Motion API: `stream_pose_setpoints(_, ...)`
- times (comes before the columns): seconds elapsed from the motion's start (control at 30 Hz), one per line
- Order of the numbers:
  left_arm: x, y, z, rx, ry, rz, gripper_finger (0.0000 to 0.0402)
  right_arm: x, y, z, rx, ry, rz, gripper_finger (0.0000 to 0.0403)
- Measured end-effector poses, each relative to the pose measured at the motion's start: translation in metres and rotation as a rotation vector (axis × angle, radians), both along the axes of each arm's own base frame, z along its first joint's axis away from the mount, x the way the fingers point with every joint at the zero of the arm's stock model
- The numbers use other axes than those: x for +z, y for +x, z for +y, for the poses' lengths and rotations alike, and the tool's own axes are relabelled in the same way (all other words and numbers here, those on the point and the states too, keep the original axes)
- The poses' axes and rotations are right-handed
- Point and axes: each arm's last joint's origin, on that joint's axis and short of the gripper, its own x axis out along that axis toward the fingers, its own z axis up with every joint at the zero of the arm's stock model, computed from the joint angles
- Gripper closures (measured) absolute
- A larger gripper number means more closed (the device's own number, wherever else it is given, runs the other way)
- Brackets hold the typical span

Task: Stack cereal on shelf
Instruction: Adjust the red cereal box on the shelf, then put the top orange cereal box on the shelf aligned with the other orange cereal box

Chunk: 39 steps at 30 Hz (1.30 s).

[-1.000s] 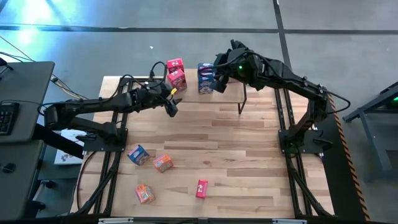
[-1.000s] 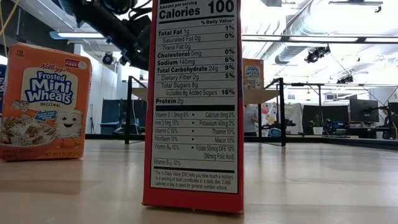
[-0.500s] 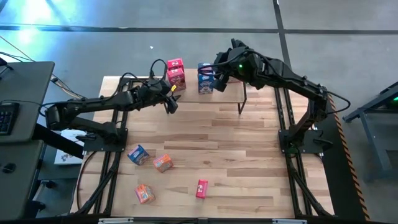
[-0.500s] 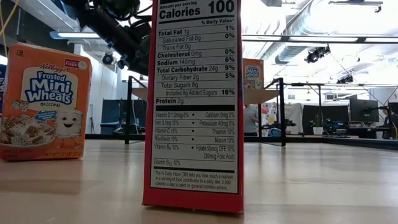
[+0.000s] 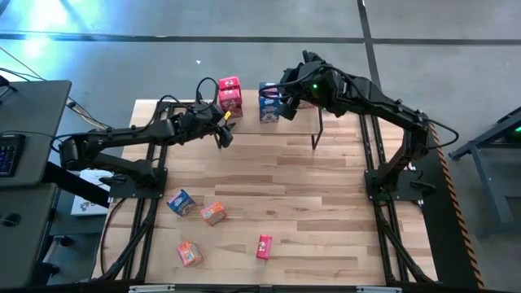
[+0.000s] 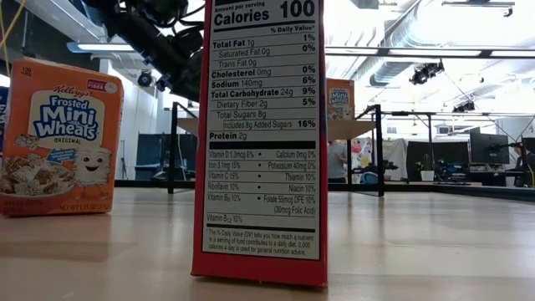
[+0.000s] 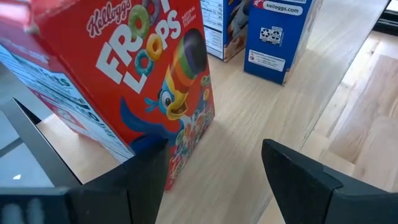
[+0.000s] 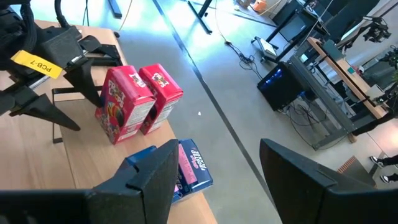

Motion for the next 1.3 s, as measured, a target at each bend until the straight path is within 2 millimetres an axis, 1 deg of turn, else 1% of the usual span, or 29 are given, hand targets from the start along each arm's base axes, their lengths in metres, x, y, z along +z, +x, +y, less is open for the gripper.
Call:
stream_pose_setpoints(0.2,0.002,-0.001,-0.003,-0.020,-0.005,-0.003,0.0155,0.000,0.000,0.000,0.000,0.000,0.000,0.0185)
stream_pose_setpoints(0.43,0.020,-0.008,-0.017,-0.093,-0.014,-0.062,0.0155,0.000,0.000,0.000,0.001,0.000,0.000,0.0185)
stream_pose_setpoints(0.53,0.027,-0.013,-0.025,-0.112,-0.022,-0.076,0.0155,0.000,0.000,0.000,0.011,0.006,0.002,0.0185)
stream_pose_setpoints(0.73,0.041,-0.025,-0.044,-0.176,-0.024,-0.124,0.0155,-0.004,0.000,0.003,0.091,0.058,0.034,0.0185)
stream_pose_setpoints(0.93,0.055,-0.038,-0.063,-0.261,-0.102,-0.242,0.0155,-0.005,0.001,0.007,0.159,0.098,0.030,0.0185)
stream_pose_setpoints(1.07,0.063,-0.048,-0.073,-0.298,-0.150,-0.285,0.0155,-0.005,0.002,0.012,0.170,0.109,0.023,0.0185)
stream_pose_setpoints(1.17,0.075,-0.055,-0.078,-0.297,-0.195,-0.254,0.0155,-0.005,0.004,0.018,0.186,0.108,0.024,0.0185)
stream_pose_setpoints(1.3,0.096,-0.062,-0.084,-0.304,-0.233,-0.207,0.0155,-0.005,0.005,0.023,0.203,0.108,0.025,0.0185)
